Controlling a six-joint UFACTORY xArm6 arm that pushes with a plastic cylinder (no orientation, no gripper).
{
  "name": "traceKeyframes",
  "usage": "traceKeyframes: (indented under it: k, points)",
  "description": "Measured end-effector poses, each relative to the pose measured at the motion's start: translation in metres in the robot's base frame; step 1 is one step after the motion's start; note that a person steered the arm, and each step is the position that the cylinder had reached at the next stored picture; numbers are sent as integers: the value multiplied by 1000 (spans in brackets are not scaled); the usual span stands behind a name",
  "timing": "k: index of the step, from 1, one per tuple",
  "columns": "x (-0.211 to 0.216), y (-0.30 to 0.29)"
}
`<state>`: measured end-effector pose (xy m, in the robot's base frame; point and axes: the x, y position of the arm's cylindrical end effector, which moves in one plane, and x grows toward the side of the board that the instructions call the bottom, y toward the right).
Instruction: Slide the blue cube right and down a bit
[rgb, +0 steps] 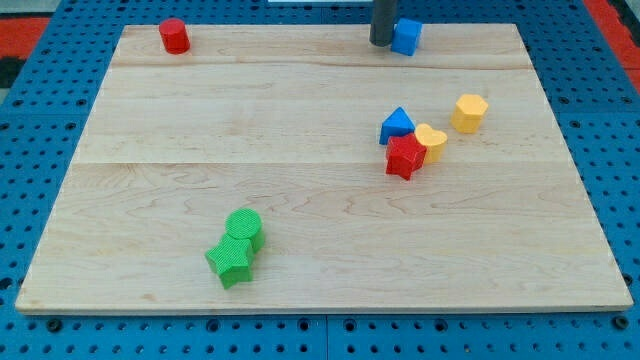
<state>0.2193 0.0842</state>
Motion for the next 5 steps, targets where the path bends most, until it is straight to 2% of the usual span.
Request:
traceKeyframes:
  k: [1, 2, 3, 5]
  points:
    - [-22, -19]
    - [-27, -12]
    - [-27, 45]
    - [-25, 60]
